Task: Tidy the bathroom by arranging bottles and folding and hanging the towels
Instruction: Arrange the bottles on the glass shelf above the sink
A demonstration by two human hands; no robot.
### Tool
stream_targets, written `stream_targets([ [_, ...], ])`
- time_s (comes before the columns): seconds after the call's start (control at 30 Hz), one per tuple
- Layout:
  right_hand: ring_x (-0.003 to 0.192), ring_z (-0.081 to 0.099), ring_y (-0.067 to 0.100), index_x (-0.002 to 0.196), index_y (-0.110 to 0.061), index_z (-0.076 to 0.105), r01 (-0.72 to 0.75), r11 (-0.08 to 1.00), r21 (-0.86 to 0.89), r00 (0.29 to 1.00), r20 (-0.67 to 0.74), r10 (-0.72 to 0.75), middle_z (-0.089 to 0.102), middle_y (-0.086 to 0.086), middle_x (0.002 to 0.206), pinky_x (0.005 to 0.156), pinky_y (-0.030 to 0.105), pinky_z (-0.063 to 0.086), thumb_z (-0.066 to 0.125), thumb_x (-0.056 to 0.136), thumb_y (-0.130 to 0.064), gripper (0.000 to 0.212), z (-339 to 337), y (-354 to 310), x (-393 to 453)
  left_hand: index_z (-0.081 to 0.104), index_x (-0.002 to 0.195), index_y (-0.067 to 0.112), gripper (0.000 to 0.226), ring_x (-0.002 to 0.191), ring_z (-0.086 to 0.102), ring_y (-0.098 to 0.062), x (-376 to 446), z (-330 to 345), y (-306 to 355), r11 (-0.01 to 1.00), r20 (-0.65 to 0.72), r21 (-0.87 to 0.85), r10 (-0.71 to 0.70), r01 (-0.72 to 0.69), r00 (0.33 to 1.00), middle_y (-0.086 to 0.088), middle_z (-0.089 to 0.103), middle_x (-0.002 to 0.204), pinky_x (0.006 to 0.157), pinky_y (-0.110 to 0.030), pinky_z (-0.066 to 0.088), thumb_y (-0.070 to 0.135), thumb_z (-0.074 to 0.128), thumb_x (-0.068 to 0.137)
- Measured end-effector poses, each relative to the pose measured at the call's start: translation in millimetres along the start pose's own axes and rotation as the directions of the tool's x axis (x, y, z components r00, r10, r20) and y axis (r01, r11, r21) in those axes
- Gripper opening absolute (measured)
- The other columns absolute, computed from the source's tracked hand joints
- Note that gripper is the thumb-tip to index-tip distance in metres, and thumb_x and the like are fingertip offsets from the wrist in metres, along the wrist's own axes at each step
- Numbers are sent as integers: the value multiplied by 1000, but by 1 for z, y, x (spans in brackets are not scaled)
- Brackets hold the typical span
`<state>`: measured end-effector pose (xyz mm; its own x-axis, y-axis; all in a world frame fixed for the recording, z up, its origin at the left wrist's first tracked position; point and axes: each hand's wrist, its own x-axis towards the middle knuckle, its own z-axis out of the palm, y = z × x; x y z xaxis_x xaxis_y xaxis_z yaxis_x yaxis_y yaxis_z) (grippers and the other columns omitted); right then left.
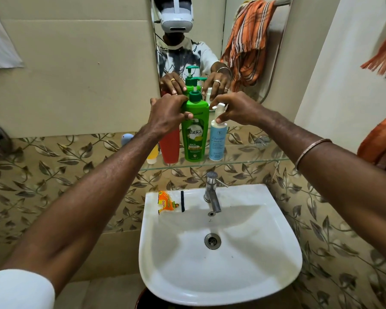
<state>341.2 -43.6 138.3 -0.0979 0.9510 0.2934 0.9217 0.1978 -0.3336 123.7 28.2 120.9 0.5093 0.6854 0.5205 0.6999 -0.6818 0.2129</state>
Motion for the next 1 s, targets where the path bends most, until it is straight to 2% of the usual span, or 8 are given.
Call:
stream_targets([
  [0.23,108,53,12,132,-19,60,-9,1000,28,999,40,8,57,11,141,90,34,44,77,84,-12,52,-1,1,0,58,135,12,53,119,59,-29,-2,-4,4,1000,33,2,3,-3,999,-11,68,127,102,-56,39,36,70,89],
  [0.33,120,55,20,133,-19,59,-8,1000,23,999,53,6,54,10,144,95,37,46,78,83,-13,54,-2,1,-2,58,134,12,54,118,61,-28,-4,-4,4,1000,42,-8,-3,3,999,-11,68,126,104,-59,40,37,71,88],
  [0.4,126,55,25,135,-21,57,-11,1000,22,998,56,10,53,10,145,99,41,48,79,82,-13,58,-3,2,-4,57,134,13,55,118,62,-28,-4,-5,5,1000,42,-14,-9,9,999,-10,69,125,104,-59,42,37,73,87],
  [0.57,131,50,25,142,-23,48,-29,999,38,997,66,26,52,11,146,102,41,44,83,77,-13,75,-7,4,-10,57,134,15,61,116,62,-28,-10,-10,10,1000,24,6,-24,24,999,-8,70,123,102,-58,43,39,77,81],
  [0.73,120,53,21,151,-24,36,-49,998,35,997,63,47,49,13,147,99,43,49,85,74,-11,92,-14,6,-18,55,134,18,68,118,60,-32,-19,-14,17,998,-42,19,-57,58,997,-10,68,124,99,-57,46,43,80,76],
  [0.83,137,43,31,156,-26,24,-52,998,37,998,37,51,40,17,153,106,43,45,87,70,-8,108,-16,8,-25,47,142,14,75,132,45,-36,-28,-16,24,993,-90,78,-82,89,993,-15,60,137,104,-53,39,38,80,78],
  [0.9,142,34,36,158,-29,16,-65,998,27,998,8,64,33,22,156,112,50,38,88,68,-6,118,-17,7,-30,38,148,9,83,140,35,-35,-36,-18,29,986,-157,123,-95,115,983,-15,51,147,107,-52,36,34,78,81],
  [1.0,146,26,40,160,-29,10,-74,997,-4,997,-36,74,29,23,159,117,57,29,88,67,-5,124,-20,3,-41,34,151,6,82,144,30,-33,-48,-20,36,976,-248,161,-103,146,963,-13,47,150,109,-49,35,30,74,83],
])
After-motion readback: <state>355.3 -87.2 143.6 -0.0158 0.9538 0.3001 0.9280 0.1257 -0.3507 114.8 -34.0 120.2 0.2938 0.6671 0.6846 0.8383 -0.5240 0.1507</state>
